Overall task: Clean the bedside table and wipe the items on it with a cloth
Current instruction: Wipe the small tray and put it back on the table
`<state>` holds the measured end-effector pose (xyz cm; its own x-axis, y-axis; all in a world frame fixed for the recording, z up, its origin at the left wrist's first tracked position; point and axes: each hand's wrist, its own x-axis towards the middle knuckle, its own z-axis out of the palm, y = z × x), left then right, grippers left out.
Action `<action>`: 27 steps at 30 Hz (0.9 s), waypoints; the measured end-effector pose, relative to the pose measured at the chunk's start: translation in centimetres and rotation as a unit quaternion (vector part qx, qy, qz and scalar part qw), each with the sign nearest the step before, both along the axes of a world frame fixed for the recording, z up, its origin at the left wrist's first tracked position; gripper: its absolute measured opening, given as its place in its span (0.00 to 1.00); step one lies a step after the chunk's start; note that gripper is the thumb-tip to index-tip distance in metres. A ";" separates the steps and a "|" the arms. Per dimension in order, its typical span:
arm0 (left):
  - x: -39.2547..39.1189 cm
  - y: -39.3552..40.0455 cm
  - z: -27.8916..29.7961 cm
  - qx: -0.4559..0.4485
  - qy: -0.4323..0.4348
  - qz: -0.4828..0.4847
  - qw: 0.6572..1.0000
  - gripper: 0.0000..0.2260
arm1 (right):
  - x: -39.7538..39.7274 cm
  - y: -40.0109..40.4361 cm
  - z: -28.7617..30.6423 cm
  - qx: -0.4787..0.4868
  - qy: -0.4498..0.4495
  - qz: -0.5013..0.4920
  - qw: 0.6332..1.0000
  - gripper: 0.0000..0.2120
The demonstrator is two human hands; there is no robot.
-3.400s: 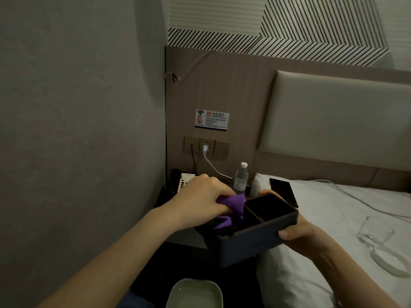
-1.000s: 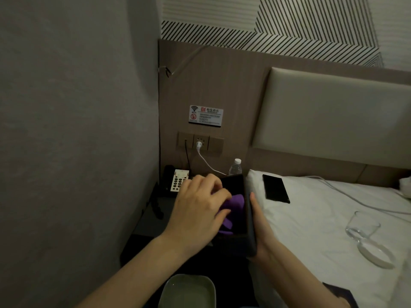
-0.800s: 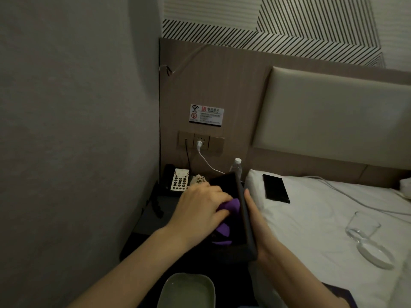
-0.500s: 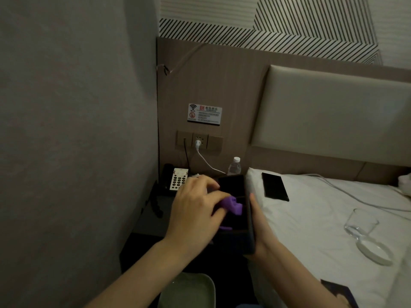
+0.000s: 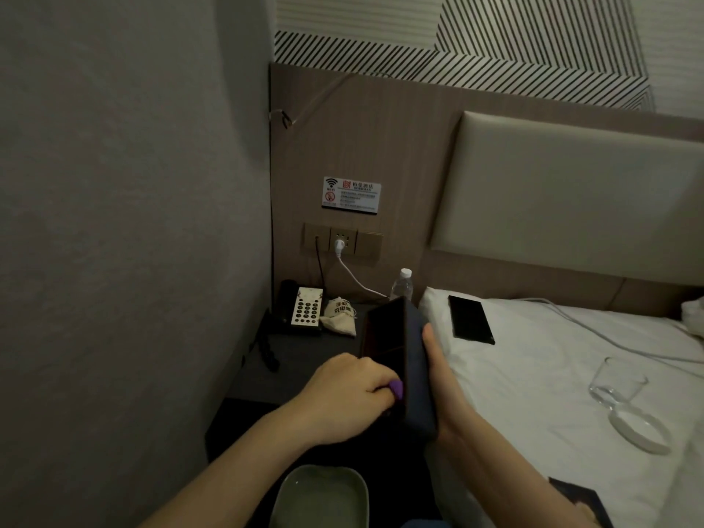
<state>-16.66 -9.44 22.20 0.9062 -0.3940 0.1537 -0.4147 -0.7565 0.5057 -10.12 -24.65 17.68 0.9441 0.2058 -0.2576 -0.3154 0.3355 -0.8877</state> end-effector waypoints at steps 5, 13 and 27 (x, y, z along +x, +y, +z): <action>0.2 1.9 1.1 -0.479 0.131 0.045 0.867 0.10 | 0.4 -0.9 0.4 0.014 0.048 -0.025 0.998 0.30; 3.4 3.1 5.2 -0.370 -0.163 0.156 0.901 0.10 | -0.2 -0.1 0.7 0.078 0.058 0.042 0.994 0.33; 5.4 1.9 6.3 -0.319 0.086 0.136 0.934 0.21 | -0.4 -0.2 0.0 0.119 0.098 0.091 0.984 0.31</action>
<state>-11.21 -7.55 28.50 0.9924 -0.0238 0.1210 -0.1218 -0.3430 0.9314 -10.57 -24.90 17.72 0.8227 0.4439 -0.3552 -0.5473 0.4492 -0.7062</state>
